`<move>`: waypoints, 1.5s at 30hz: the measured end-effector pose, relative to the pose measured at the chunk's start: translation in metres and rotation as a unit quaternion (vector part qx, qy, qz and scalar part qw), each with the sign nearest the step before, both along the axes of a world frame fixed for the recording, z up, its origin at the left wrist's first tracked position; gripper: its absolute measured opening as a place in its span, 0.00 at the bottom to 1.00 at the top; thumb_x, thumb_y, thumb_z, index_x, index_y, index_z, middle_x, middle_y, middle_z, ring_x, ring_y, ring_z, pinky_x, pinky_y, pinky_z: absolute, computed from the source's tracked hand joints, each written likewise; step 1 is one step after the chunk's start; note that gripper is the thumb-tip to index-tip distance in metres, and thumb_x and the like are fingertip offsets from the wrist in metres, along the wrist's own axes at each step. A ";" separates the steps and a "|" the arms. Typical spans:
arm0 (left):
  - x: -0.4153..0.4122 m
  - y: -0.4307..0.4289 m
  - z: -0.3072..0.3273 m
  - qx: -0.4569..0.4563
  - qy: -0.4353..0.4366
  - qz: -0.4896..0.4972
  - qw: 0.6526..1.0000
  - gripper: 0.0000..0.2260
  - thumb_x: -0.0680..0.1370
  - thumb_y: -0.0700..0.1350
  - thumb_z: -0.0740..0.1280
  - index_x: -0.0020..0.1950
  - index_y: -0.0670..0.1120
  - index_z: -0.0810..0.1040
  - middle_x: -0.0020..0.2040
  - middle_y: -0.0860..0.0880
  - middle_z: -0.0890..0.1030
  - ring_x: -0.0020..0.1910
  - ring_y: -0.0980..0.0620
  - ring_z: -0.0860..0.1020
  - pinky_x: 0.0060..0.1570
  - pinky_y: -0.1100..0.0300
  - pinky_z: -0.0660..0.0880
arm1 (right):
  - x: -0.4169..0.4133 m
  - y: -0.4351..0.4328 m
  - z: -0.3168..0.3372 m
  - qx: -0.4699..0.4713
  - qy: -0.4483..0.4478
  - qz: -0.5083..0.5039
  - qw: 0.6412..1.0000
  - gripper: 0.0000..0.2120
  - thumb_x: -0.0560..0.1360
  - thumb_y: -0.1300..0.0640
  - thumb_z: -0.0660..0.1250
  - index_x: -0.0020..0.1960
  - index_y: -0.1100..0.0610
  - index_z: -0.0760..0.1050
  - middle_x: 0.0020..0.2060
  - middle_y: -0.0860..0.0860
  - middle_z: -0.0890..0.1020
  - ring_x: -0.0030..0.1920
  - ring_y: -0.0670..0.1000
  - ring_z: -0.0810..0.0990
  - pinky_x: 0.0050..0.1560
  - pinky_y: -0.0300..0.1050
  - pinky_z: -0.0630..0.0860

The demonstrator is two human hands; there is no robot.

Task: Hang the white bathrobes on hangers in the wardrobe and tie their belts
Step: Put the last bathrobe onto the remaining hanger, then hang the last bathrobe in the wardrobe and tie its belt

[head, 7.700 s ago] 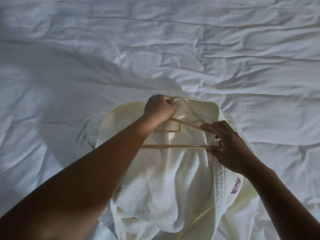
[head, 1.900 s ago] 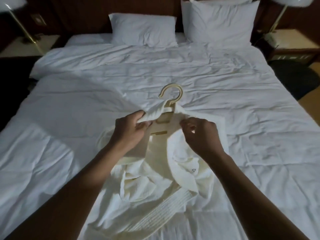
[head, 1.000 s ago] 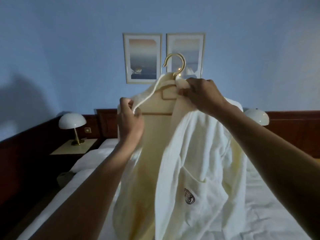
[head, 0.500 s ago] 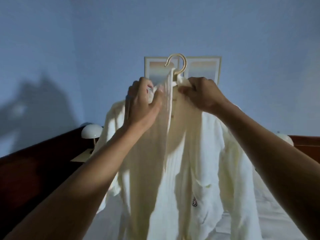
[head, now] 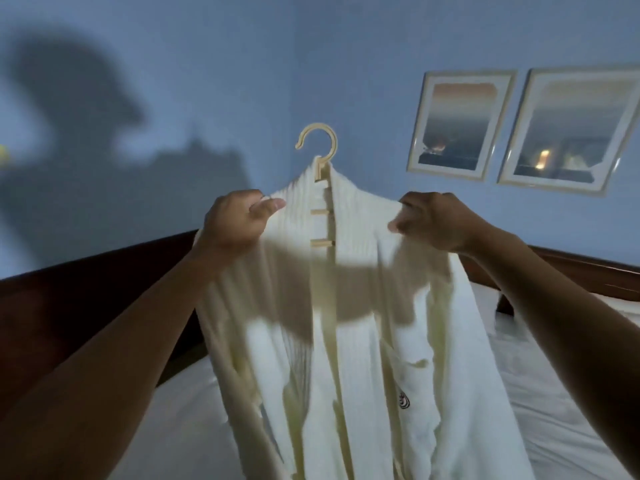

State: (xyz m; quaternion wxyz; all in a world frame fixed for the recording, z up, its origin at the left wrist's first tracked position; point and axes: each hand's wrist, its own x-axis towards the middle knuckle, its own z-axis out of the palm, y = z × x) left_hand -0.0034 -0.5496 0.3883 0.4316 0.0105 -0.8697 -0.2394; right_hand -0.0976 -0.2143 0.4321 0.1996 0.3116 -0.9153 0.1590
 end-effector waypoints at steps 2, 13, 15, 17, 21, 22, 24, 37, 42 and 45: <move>0.024 -0.047 -0.004 0.021 0.017 0.062 0.998 0.28 0.78 0.65 0.62 0.34 0.42 0.63 0.28 0.49 0.64 0.35 0.41 0.69 0.38 0.49 0.68 | -0.007 -0.019 -0.012 -0.023 -0.024 -0.012 0.999 0.13 0.79 0.40 0.65 0.51 0.49 0.71 0.45 0.51 0.79 0.47 0.56 0.78 0.43 0.48 0.70; 0.184 -0.278 -0.001 0.050 0.030 0.254 0.965 0.31 0.75 0.69 0.62 0.33 0.41 0.68 0.28 0.49 0.70 0.36 0.39 0.76 0.37 0.50 0.69 | 0.066 -0.297 -0.064 -0.240 -0.106 0.143 0.954 0.16 0.83 0.44 0.60 0.51 0.57 0.70 0.37 0.48 0.76 0.42 0.54 0.76 0.44 0.46 0.69; 0.220 -0.313 -0.001 0.052 0.047 0.262 0.962 0.32 0.74 0.70 0.64 0.31 0.42 0.65 0.26 0.49 0.65 0.28 0.47 0.69 0.31 0.52 0.64 | 0.085 -0.352 -0.071 -0.257 -0.149 0.170 0.940 0.22 0.81 0.37 0.61 0.55 0.57 0.72 0.42 0.49 0.78 0.47 0.53 0.77 0.49 0.48 0.71; 0.257 -0.341 0.000 0.046 0.053 0.282 0.957 0.32 0.74 0.69 0.67 0.29 0.42 0.64 0.25 0.49 0.63 0.25 0.54 0.64 0.29 0.54 0.61 | 0.105 -0.402 -0.078 -0.231 -0.184 0.210 0.932 0.28 0.77 0.30 0.61 0.57 0.54 0.77 0.50 0.50 0.82 0.51 0.53 0.80 0.56 0.53 0.77; 0.333 -0.388 0.000 0.084 0.081 0.317 0.941 0.32 0.72 0.68 0.70 0.28 0.42 0.63 0.24 0.51 0.62 0.24 0.57 0.62 0.30 0.54 0.60 | 0.144 -0.486 -0.083 -0.243 -0.245 0.273 0.898 0.22 0.79 0.38 0.65 0.55 0.56 0.81 0.52 0.54 0.84 0.52 0.55 0.83 0.58 0.62 0.79; 0.353 -0.400 0.000 0.086 0.093 0.327 0.936 0.32 0.72 0.67 0.71 0.28 0.43 0.63 0.24 0.51 0.61 0.25 0.57 0.62 0.30 0.54 0.61 | 0.153 -0.506 -0.082 -0.256 -0.261 0.293 0.883 0.20 0.80 0.39 0.65 0.55 0.56 0.81 0.52 0.54 0.84 0.52 0.54 0.83 0.58 0.62 0.79; 0.396 -0.420 -0.001 0.084 0.111 0.359 0.923 0.32 0.72 0.69 0.70 0.29 0.42 0.66 0.26 0.49 0.63 0.27 0.54 0.64 0.31 0.52 0.66 | 0.173 -0.546 -0.075 -0.256 -0.268 0.328 0.869 0.21 0.80 0.38 0.65 0.54 0.56 0.82 0.50 0.52 0.84 0.52 0.54 0.83 0.57 0.60 0.80; 0.626 -0.481 -0.012 0.013 0.054 0.624 0.779 0.32 0.74 0.71 0.67 0.28 0.44 0.65 0.24 0.51 0.64 0.25 0.53 0.64 0.32 0.54 0.62 | 0.355 -0.816 -0.081 -0.175 -0.174 0.561 0.790 0.24 0.78 0.50 0.71 0.70 0.59 0.73 0.59 0.54 0.79 0.58 0.55 0.78 0.54 0.47 0.71; 0.674 -0.522 -0.020 0.009 0.049 0.686 0.726 0.32 0.74 0.72 0.66 0.29 0.47 0.63 0.26 0.51 0.61 0.25 0.53 0.62 0.31 0.55 0.59 | 0.404 -0.910 -0.088 -0.143 -0.184 0.619 0.750 0.23 0.79 0.48 0.70 0.69 0.59 0.74 0.58 0.55 0.80 0.54 0.53 0.77 0.52 0.46 0.70; 0.695 -0.551 -0.019 0.013 0.036 0.721 0.691 0.31 0.74 0.71 0.67 0.28 0.47 0.62 0.26 0.52 0.61 0.25 0.54 0.62 0.30 0.54 0.57 | 0.429 -0.964 -0.090 -0.124 -0.228 0.652 0.713 0.23 0.77 0.47 0.72 0.68 0.53 0.75 0.58 0.51 0.80 0.56 0.52 0.79 0.55 0.51 0.78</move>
